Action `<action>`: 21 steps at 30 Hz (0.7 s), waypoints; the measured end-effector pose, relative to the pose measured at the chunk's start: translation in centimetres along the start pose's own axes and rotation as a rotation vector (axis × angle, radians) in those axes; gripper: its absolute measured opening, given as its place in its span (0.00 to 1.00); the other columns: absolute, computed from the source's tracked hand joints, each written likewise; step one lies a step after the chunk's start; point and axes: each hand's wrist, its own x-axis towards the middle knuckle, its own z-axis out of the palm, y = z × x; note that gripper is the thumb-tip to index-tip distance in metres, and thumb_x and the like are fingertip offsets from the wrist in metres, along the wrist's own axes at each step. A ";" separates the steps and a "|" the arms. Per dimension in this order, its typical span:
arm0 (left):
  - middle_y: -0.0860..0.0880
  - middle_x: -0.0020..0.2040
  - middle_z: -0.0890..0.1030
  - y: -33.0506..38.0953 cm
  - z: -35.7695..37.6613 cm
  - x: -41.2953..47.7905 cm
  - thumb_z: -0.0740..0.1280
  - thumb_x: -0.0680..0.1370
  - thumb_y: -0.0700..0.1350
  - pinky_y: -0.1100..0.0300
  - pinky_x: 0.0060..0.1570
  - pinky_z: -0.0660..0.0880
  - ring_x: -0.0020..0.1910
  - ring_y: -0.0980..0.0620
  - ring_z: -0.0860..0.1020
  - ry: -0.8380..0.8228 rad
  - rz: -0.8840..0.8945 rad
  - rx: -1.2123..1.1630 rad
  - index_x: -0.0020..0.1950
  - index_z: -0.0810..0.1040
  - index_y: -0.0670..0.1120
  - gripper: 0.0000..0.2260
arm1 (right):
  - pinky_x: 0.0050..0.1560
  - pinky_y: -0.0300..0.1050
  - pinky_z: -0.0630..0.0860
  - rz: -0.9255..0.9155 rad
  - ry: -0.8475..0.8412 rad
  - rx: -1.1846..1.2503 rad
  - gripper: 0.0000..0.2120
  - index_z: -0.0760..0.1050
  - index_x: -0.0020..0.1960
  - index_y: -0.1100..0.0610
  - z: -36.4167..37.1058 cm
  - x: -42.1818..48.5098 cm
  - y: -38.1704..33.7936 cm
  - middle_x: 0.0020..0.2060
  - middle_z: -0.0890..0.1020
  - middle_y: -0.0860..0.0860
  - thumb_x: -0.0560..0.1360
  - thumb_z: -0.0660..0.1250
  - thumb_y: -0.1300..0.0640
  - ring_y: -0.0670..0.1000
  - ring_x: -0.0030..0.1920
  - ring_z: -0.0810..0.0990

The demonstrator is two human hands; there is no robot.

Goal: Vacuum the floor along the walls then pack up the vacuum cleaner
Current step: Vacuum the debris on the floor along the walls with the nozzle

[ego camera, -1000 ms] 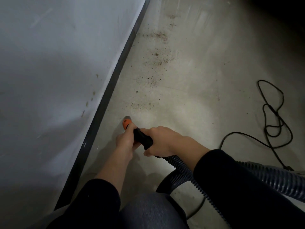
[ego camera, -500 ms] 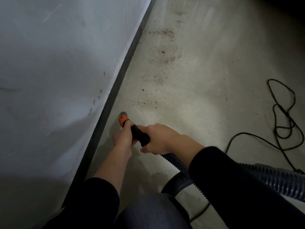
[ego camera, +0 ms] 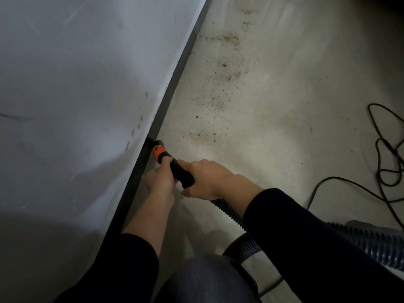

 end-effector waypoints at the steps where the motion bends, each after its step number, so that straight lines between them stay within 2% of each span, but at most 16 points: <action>1: 0.44 0.43 0.80 0.0 0.0 -0.1 0.69 0.76 0.43 0.54 0.50 0.80 0.43 0.48 0.81 0.003 0.004 0.003 0.39 0.73 0.45 0.08 | 0.34 0.44 0.73 0.001 -0.003 0.003 0.29 0.64 0.71 0.50 -0.1 0.0 0.0 0.40 0.77 0.52 0.73 0.68 0.52 0.52 0.37 0.77; 5: 0.44 0.43 0.80 -0.2 0.1 -0.4 0.68 0.76 0.45 0.56 0.44 0.79 0.41 0.49 0.81 0.024 0.012 0.027 0.39 0.74 0.45 0.08 | 0.33 0.44 0.71 0.000 -0.020 0.023 0.27 0.65 0.70 0.50 -0.3 -0.5 0.0 0.38 0.76 0.51 0.73 0.69 0.52 0.51 0.36 0.76; 11: 0.44 0.43 0.80 -0.6 0.2 -1.5 0.68 0.77 0.48 0.61 0.37 0.77 0.42 0.49 0.81 -0.003 0.001 0.052 0.40 0.74 0.45 0.09 | 0.37 0.47 0.77 0.021 -0.035 0.014 0.25 0.67 0.68 0.51 -0.4 -1.6 0.2 0.39 0.78 0.52 0.73 0.69 0.52 0.52 0.36 0.78; 15: 0.45 0.42 0.80 -1.1 0.7 -1.9 0.68 0.77 0.46 0.61 0.35 0.76 0.41 0.49 0.81 -0.044 -0.025 0.019 0.40 0.75 0.44 0.08 | 0.35 0.44 0.73 0.050 -0.034 -0.004 0.25 0.68 0.67 0.51 -0.6 -2.5 0.5 0.37 0.76 0.50 0.73 0.69 0.51 0.50 0.35 0.76; 19: 0.44 0.42 0.79 -1.4 1.5 -2.3 0.68 0.77 0.44 0.59 0.36 0.76 0.40 0.50 0.79 -0.113 -0.056 0.024 0.40 0.74 0.44 0.07 | 0.36 0.46 0.77 0.091 -0.036 -0.014 0.24 0.68 0.66 0.52 -0.8 -3.4 1.2 0.38 0.78 0.51 0.73 0.69 0.51 0.51 0.35 0.77; 21: 0.44 0.42 0.79 -1.6 1.6 -2.3 0.68 0.78 0.43 0.58 0.39 0.77 0.41 0.49 0.79 -0.161 -0.065 0.034 0.40 0.74 0.44 0.07 | 0.34 0.45 0.75 0.111 -0.028 -0.029 0.24 0.68 0.67 0.51 -0.8 -3.8 1.5 0.38 0.77 0.51 0.73 0.69 0.50 0.51 0.35 0.77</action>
